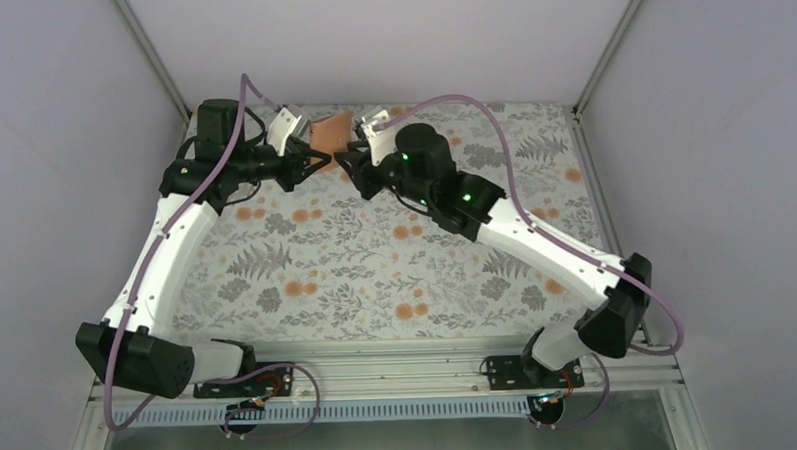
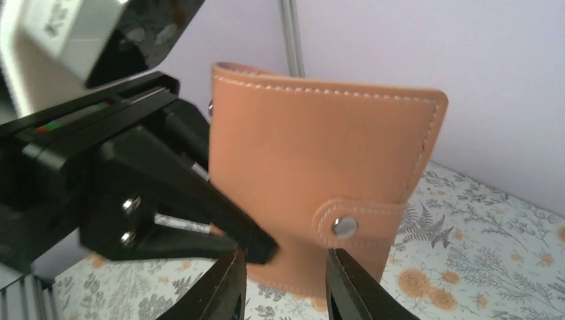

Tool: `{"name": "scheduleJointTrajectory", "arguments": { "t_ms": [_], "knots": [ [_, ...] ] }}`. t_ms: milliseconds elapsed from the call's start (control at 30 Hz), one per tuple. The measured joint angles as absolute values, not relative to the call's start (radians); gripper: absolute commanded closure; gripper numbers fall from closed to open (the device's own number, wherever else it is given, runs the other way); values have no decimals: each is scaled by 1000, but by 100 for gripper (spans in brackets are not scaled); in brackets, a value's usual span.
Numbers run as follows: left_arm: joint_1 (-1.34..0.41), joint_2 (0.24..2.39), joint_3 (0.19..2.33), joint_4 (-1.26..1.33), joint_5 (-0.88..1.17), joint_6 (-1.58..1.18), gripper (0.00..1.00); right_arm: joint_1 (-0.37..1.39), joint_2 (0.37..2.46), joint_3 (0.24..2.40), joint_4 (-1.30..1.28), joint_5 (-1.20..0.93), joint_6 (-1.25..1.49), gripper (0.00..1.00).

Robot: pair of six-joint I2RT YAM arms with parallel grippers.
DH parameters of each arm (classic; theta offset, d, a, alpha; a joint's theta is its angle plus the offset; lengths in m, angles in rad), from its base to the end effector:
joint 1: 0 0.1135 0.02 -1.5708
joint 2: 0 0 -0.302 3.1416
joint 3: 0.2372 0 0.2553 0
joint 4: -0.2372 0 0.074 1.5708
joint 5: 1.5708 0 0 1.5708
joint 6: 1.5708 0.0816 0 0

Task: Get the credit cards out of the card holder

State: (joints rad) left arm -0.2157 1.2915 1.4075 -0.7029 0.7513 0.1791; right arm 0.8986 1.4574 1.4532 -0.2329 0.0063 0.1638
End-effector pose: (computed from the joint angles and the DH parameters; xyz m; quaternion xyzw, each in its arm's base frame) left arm 0.2690 -0.1160 0.4181 0.3307 0.7700 -0.3314 0.4334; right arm 0.2404 0.3013 0.4360 -0.2804 0.7340 0.3112 0.5345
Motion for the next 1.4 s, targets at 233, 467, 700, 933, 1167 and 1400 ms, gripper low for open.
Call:
{"name": "scheduleJointTrajectory", "arguments": {
  "t_ms": [233, 467, 700, 933, 1167, 1400],
  "knots": [
    [-208, 1312, 1407, -704, 739, 171, 98, 898, 1583, 1528, -222, 93, 169, 77],
    [-205, 1324, 1408, -691, 733, 172, 98, 896, 1622, 1562, -230, 167, 175, 87],
    [-207, 1340, 1408, -685, 734, 174, 98, 896, 1636, 1574, -245, 207, 175, 79],
    [-203, 1342, 1408, -667, 721, 174, 97, 892, 1681, 1659, -313, 232, 132, 81],
    [-198, 1342, 1405, -666, 705, 175, 98, 889, 1709, 1702, -350, 210, 86, 96],
    [-199, 1342, 1391, -673, 746, 185, 98, 820, 1670, 1636, -327, 157, 107, 96]
  ]
}}
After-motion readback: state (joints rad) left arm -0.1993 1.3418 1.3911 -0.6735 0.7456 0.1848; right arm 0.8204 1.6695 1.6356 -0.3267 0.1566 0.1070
